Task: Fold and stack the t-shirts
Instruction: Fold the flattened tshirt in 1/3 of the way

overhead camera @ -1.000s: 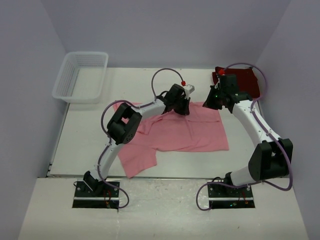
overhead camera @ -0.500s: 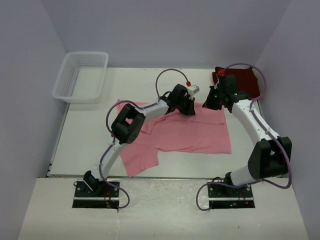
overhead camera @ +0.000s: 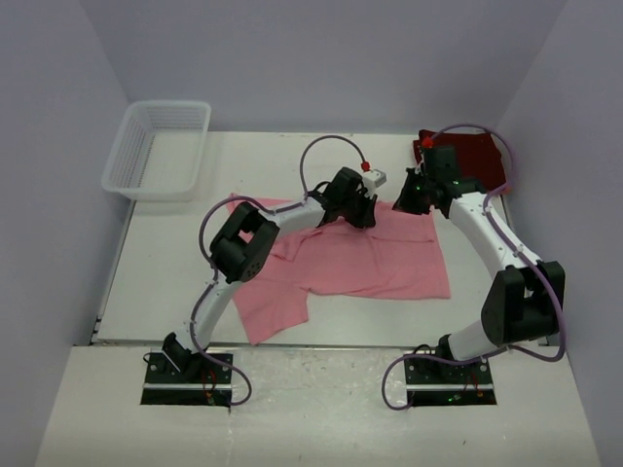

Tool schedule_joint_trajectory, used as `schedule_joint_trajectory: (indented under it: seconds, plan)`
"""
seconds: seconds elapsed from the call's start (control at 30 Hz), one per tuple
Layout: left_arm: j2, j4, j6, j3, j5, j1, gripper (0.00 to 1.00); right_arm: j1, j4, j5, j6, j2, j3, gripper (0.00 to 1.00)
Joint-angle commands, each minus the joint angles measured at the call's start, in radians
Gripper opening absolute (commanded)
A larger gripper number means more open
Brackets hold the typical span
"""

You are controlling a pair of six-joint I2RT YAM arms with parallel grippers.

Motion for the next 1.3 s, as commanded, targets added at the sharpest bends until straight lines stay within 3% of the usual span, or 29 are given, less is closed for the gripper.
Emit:
schedule_joint_trajectory:
  seconds: [0.0, 0.23, 0.4, 0.5, 0.53, 0.6, 0.67, 0.7, 0.73, 0.97, 1.27]
  plan:
    - [-0.101, 0.012, 0.06, -0.066, -0.033, 0.008, 0.14, 0.013, 0.032, -0.001, 0.003, 0.006, 0.004, 0.0]
    - [-0.188, 0.105, 0.082, -0.132, 0.112, 0.033, 0.27, 0.037, 0.025, 0.002, 0.01, 0.004, 0.014, 0.0]
    - [-0.2, 0.116, 0.088, -0.135, 0.166, 0.033, 0.29, 0.042, 0.019, 0.008, 0.012, -0.002, 0.019, 0.0]
    - [-0.25, 0.127, 0.059, -0.174, 0.058, 0.036, 0.28, 0.043, 0.009, 0.019, 0.007, -0.003, 0.022, 0.0]
    - [-0.264, 0.116, 0.048, -0.18, -0.067, 0.046, 0.27, 0.043, 0.008, 0.026, 0.006, -0.006, 0.021, 0.0]
    - [-0.296, 0.032, 0.01, -0.182, -0.177, 0.068, 0.23, 0.045, -0.007, 0.043, 0.004, -0.025, 0.022, 0.0]
    - [-0.313, -0.078, -0.027, -0.166, -0.323, 0.12, 0.11, 0.043, -0.014, 0.043, 0.001, -0.046, 0.025, 0.0]
    - [-0.315, -0.129, -0.085, -0.154, -0.434, 0.164, 0.0, 0.043, -0.014, 0.036, -0.002, -0.069, 0.027, 0.0]
    - [-0.324, -0.175, -0.113, -0.152, -0.476, 0.186, 0.0, 0.043, -0.015, 0.035, -0.002, -0.078, 0.03, 0.0]
    - [-0.425, -0.253, -0.176, -0.3, -0.628, 0.293, 0.0, 0.045, -0.012, -0.006, -0.011, -0.088, 0.05, 0.0]
    - [-0.471, -0.298, -0.189, -0.359, -0.659, 0.341, 0.0, 0.054, -0.015, -0.018, -0.027, -0.072, 0.051, 0.0]
